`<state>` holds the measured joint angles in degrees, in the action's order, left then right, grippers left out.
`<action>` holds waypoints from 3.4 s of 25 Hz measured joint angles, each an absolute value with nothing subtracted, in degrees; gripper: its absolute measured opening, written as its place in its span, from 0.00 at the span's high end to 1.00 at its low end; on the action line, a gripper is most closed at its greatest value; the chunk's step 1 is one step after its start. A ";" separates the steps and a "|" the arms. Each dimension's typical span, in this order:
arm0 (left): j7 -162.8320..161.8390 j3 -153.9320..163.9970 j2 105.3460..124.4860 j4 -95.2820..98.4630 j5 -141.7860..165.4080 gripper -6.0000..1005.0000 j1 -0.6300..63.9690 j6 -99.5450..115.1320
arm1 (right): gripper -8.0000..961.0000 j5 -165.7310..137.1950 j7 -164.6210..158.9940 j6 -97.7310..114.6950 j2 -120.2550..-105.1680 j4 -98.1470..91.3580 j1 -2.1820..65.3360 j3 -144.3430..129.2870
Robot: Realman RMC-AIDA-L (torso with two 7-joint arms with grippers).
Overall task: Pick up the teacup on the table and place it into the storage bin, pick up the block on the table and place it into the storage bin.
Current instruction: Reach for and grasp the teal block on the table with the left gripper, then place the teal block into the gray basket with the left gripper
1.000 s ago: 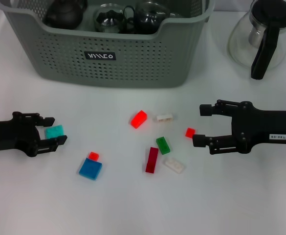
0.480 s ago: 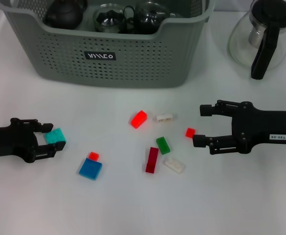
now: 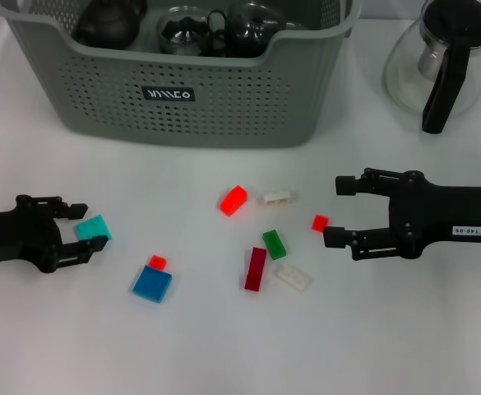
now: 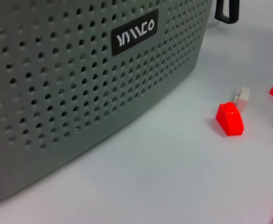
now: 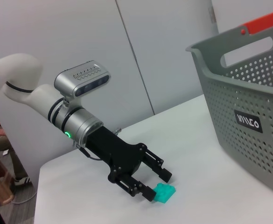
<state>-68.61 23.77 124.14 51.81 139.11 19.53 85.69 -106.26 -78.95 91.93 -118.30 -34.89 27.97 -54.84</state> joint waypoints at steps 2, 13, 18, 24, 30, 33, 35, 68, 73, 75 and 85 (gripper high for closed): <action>-67.52 23.72 124.15 51.60 139.05 0.40 19.51 85.69 | 0.01 -106.26 -78.94 91.93 -118.30 -34.89 28.00 -54.84; -65.68 24.05 124.28 50.43 139.12 0.40 19.61 84.21 | 0.01 -106.25 -78.92 91.93 -118.30 -34.89 28.12 -54.84; -65.65 24.08 124.28 50.10 139.36 0.40 19.76 83.63 | 0.01 -106.25 -78.92 91.93 -118.30 -34.89 28.10 -54.84; -65.67 24.00 124.28 50.12 139.18 0.40 19.78 83.44 | 0.01 -106.26 -78.92 91.93 -118.30 -34.89 28.09 -54.84; -65.90 24.20 124.17 50.62 139.65 0.53 20.03 83.40 | 0.01 -106.26 -78.92 91.93 -118.30 -34.89 28.23 -54.84; -66.01 24.20 124.19 50.69 139.68 0.57 20.04 83.40 | 0.01 -106.26 -78.95 91.94 -118.30 -34.89 28.29 -54.84; -66.15 24.10 124.19 50.74 139.69 0.58 20.04 83.42 | 0.01 -106.26 -79.03 91.95 -118.30 -34.89 28.33 -54.84; -113.56 15.39 115.57 42.81 112.04 0.58 36.89 105.55 | 0.01 -106.26 -78.85 91.93 -118.46 -34.89 28.43 -54.84; -117.75 16.41 114.57 40.51 110.30 0.58 40.85 93.86 | 0.01 -106.26 -78.83 91.93 -118.47 -34.89 28.44 -54.84; -119.19 19.70 113.58 40.19 111.03 0.58 42.65 88.53 | 0.01 -106.22 -78.83 91.93 -118.48 -34.89 28.51 -54.84; -129.52 39.39 113.58 48.28 125.45 0.58 46.41 69.62 | 0.01 -105.92 -78.84 91.84 -118.53 -34.90 28.64 -54.84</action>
<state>-129.52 39.39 113.58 48.28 125.45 46.41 69.62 -105.92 -78.84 91.84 -118.53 -34.90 28.64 -54.84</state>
